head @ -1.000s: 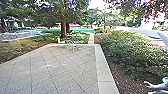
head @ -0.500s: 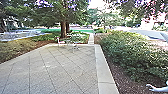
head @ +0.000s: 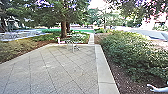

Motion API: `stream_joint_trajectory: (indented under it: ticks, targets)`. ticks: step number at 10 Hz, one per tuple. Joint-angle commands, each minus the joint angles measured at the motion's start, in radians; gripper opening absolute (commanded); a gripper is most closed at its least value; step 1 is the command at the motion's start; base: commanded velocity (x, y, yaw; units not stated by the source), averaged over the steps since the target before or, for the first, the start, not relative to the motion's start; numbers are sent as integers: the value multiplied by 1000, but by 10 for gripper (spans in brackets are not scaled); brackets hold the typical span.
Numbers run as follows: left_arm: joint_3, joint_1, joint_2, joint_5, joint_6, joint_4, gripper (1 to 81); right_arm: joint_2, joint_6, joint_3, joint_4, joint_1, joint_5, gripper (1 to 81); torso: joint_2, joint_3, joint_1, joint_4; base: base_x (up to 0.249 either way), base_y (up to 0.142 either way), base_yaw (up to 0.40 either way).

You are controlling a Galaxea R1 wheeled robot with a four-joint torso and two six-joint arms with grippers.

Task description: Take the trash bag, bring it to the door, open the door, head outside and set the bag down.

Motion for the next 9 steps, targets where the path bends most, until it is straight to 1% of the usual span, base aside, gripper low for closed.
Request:
stream_joint_trajectory:
  ticks: [1, 2, 3, 6, 8, 9]
  targets:
    - [2, -49, -7, 51, -6, -5, 10, 14, -24, 11, -5, 40, -52, 811, 0, 0, 0, 97, 0, 0, 0]
    - [2, -51, -7, 51, -6, -7, 10, 14, -24, 11, -5, 39, -52, 811, 0, 0, 0, 120, 0, 0, 0]
    - [2, -52, -7, 50, -6, -7, 10, 14, -24, 11, -5, 40, -52, 811, 0, 0, 0, 152, 0, 0, 0]
    - [2, -52, -9, 50, -6, -5, 10, 14, -26, 11, -5, 39, -52, 811, 0, 0, 0, 258, 0, 0, 0]
    - [36, -52, -25, 42, -6, -1, 10, 11, -26, 11, -5, 39, -50, 811, 0, 0, 0, 329, 0, 0, 0]
    - [92, -54, -54, 39, -6, 2, 10, 8, -27, 11, -8, 36, -50, 811, 0, 0, 0, 266, 0, 0, 0]
